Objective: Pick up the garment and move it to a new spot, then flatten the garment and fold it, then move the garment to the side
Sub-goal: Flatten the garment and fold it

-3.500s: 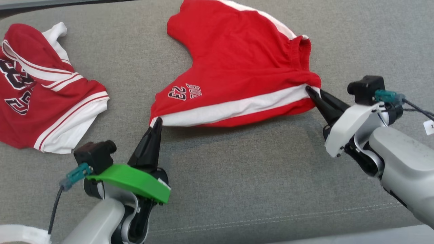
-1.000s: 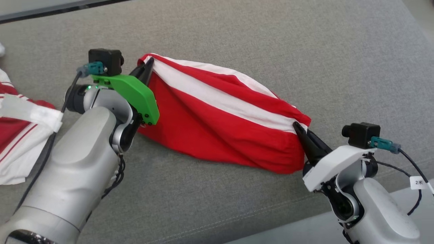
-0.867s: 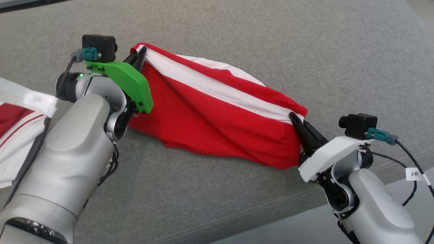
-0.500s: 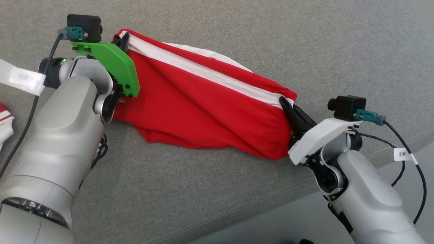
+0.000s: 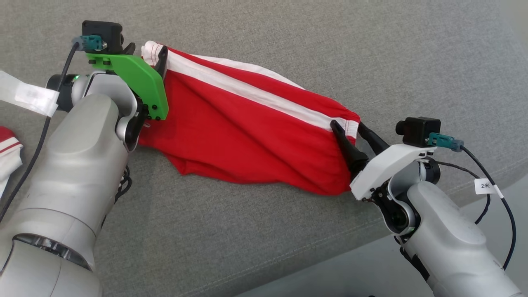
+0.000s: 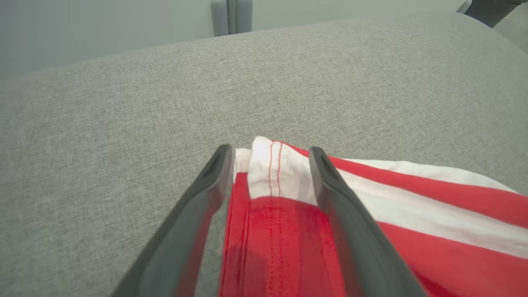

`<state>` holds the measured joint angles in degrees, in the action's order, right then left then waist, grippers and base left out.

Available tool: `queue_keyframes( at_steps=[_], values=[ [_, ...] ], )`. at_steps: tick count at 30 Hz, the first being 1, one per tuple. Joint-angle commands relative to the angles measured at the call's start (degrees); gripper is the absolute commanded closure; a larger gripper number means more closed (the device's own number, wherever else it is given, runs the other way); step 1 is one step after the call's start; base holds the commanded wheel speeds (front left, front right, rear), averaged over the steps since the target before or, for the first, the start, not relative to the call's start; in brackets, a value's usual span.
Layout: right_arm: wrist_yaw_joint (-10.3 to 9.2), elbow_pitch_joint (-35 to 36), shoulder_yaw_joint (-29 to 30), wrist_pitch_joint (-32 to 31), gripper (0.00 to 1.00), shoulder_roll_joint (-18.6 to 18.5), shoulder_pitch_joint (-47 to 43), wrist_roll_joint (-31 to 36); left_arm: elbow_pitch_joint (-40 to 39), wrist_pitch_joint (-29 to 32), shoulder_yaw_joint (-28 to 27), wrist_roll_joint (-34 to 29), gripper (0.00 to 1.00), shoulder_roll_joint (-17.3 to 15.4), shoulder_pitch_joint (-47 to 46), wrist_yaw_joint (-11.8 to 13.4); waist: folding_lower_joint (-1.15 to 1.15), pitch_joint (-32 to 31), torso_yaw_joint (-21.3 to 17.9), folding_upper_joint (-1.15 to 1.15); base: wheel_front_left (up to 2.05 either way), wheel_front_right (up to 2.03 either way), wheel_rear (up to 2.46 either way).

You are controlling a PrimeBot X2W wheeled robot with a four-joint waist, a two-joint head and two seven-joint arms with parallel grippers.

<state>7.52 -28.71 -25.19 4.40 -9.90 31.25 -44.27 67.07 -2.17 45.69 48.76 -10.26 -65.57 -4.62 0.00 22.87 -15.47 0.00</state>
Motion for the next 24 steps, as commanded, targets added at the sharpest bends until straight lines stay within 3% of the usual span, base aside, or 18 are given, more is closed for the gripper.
queue_keyframes(
  at_steps=[1, 8, 15, 24],
  values=[
    [-0.05, -0.16, -0.34, 0.00, 0.00, -0.48, 0.14, -0.14, 0.38, -0.07, 0.26, -0.37, 0.00, 0.02, -0.51, -0.34, 0.00, -1.09, 0.29, 0.00, 0.00, 0.00, 0.00],
    [-0.06, 0.14, -0.02, -0.21, 0.00, -3.17, -2.41, 0.85, 2.51, 0.38, 1.20, 0.14, 0.00, 1.29, 2.51, -1.18, 0.00, -4.84, 1.23, 0.00, 0.00, 0.00, 0.00],
    [-0.05, 2.68, 4.80, 0.05, 0.00, -6.05, -7.81, 2.14, 3.96, 0.18, 0.14, 2.70, 0.00, 2.63, 8.31, -1.59, 0.00, -8.74, 3.33, 0.00, 0.00, 0.00, 0.00],
    [-0.05, 11.67, 12.22, -3.43, 0.00, -4.92, -13.52, 5.69, 5.39, 1.19, -1.31, 5.15, 0.00, 2.53, 13.13, -0.60, 0.00, -9.28, 2.95, 0.00, 0.00, 0.00, 0.00]
  ],
)
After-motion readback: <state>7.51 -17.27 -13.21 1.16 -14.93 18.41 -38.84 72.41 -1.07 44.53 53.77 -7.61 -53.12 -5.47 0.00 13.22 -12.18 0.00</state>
